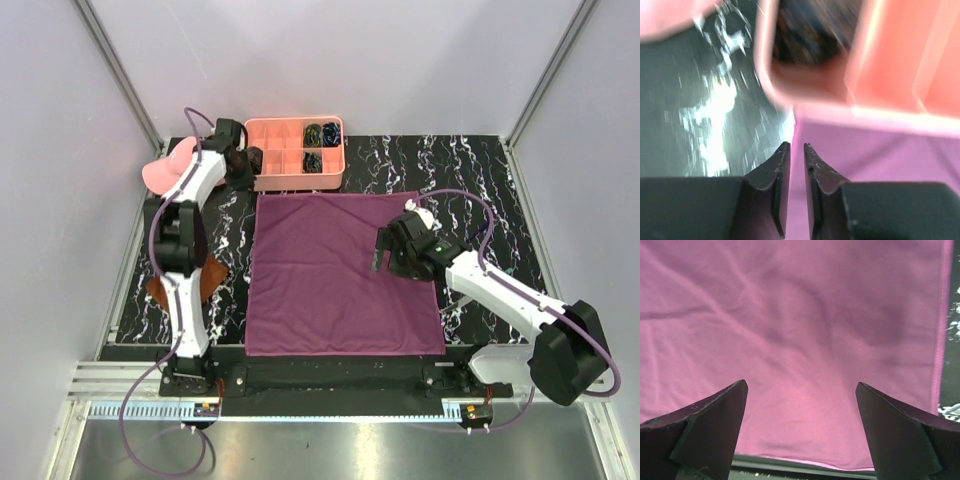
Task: Fold the napkin into a case and place the utensils inside
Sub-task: Flatten out the crumpled napkin at the center of the board.
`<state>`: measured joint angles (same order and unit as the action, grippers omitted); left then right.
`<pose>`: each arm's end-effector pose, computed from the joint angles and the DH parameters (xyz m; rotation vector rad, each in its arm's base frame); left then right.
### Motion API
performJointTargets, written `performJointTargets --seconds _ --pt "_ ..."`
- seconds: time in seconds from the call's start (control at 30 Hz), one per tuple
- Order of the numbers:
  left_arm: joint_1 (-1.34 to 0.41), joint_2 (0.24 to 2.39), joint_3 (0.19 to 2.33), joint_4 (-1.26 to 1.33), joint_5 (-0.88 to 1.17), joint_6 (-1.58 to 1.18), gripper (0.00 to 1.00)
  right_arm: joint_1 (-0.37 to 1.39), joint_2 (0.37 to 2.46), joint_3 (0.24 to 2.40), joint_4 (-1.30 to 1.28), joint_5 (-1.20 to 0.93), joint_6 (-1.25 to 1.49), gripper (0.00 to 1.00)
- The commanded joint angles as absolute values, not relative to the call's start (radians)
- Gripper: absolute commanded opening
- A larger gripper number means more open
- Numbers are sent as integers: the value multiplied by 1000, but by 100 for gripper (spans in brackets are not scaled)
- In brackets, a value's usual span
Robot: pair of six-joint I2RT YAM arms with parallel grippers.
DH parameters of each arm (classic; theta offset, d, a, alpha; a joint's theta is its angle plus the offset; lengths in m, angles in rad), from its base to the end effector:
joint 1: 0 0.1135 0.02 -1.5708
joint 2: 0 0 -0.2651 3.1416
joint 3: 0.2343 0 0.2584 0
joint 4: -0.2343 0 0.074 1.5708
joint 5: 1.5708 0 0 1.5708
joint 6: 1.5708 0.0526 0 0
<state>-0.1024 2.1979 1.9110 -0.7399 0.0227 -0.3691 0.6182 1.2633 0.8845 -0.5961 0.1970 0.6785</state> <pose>0.4964 -0.0522 0.2063 -0.3389 2.5887 -0.1989 0.2227 0.1457 0.2250 0.1535 2.5349 0.2708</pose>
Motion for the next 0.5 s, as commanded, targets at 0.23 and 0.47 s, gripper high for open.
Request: performJointTargets --seconds 0.23,0.47 --pt "-331 1303 1041 -497 141 -500 31 480 1328 913 -649 226 710 100" --pt "-477 930 661 -376 149 -734 45 439 1269 791 -560 239 699 88"
